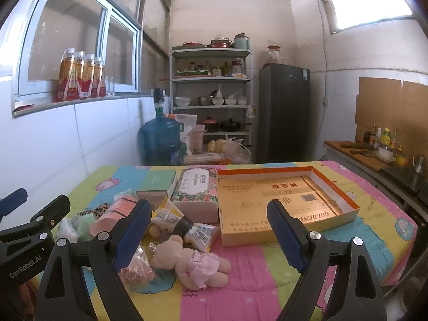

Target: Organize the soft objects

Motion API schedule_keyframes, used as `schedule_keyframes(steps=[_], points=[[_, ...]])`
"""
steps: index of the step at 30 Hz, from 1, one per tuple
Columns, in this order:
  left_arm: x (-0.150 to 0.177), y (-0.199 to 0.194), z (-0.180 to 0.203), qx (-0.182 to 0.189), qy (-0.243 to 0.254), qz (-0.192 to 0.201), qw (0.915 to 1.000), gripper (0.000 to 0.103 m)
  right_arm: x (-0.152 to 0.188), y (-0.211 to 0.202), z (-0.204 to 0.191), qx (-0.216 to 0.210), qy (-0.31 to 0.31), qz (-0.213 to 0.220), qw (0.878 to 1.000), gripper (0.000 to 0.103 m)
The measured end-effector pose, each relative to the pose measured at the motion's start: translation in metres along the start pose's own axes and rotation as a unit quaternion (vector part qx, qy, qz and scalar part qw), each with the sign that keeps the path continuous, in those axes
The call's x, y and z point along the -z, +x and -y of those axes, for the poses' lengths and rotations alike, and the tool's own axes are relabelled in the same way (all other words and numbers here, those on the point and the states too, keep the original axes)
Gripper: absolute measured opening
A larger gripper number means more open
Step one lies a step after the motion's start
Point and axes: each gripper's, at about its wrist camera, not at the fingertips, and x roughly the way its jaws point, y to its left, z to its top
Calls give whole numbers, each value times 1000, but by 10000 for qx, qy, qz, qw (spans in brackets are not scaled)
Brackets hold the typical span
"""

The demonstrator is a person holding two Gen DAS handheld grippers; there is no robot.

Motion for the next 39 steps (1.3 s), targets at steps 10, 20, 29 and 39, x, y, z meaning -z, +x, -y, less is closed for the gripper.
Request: schedule_keyframes(steps=[10, 20, 29, 39], points=[[1, 1, -3, -5, -33, -29, 10000, 96, 1, 0, -1, -76, -32, -13, 10000, 89], [2, 1, -4, 7, -35, -64, 10000, 96, 1, -1, -3, -160, -75, -6, 9998, 89], [3, 1, 0, 21, -26, -93, 10000, 96, 0, -1, -3, -177, -67, -12, 9998, 89], [3, 1, 1, 28, -44, -127, 9999, 96, -1, -2, -2, -240, -61, -42, 9997, 89]])
